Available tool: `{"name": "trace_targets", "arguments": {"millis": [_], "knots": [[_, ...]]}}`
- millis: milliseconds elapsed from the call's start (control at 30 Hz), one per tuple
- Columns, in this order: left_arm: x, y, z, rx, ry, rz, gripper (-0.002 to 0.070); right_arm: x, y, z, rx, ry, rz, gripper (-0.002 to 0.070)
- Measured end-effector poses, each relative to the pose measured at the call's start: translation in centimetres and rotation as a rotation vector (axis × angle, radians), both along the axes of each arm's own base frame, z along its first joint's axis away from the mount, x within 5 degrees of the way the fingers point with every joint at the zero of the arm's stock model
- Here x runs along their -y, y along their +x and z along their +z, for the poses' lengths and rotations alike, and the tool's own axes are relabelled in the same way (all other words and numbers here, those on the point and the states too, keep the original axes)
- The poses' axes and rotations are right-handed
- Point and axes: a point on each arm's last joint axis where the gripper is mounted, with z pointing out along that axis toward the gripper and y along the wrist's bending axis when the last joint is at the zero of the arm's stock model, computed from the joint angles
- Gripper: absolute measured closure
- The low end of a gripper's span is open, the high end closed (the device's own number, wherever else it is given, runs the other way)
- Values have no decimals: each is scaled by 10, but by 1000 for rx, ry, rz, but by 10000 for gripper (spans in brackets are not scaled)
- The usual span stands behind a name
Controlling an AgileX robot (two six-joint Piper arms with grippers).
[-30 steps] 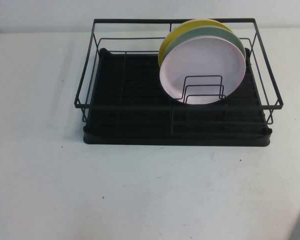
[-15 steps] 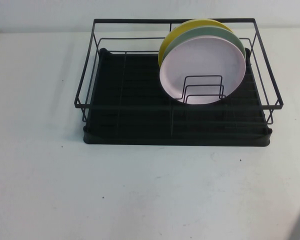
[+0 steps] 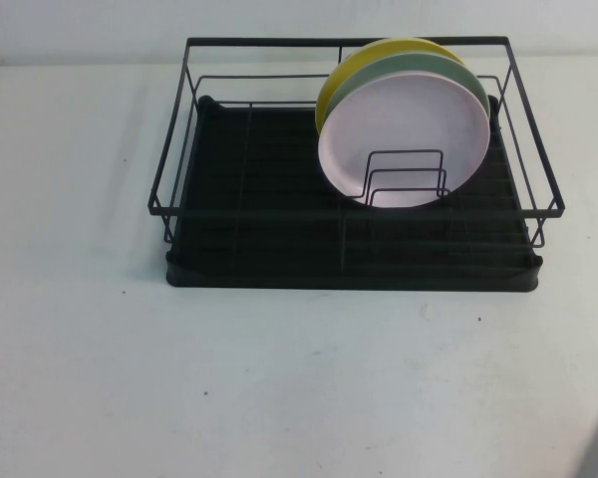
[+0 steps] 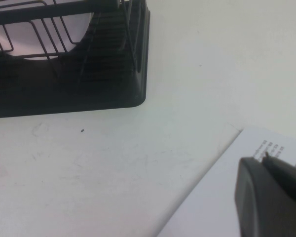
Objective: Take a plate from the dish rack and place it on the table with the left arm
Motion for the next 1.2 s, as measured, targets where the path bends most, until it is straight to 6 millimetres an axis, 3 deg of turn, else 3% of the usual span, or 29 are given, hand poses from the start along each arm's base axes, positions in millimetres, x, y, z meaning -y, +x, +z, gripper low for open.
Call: {"name": "trace_targets", "arguments": {"millis": [233,400,567,733,900,1067,1200], "knots": [[11,13,89,-65,386,-154,678,0,0,0,0,0,0,694],[27,44,140,-9,616,-247,678,0,0,0,0,0,0,694],[43,87,175,-7,720,-288,678,0,0,0,0,0,0,694],[67,145,192,-194,894,-478,678,0,0,0,0,0,0,694],[101,214,190,-383,995,-788,678,0,0,0,0,0,0,694],[136,275,201,-309,991,-946,678,0,0,0,0,0,0,694],[165,314,190,-237,1026,-998,678,0,0,0,0,0,0,694]]}}
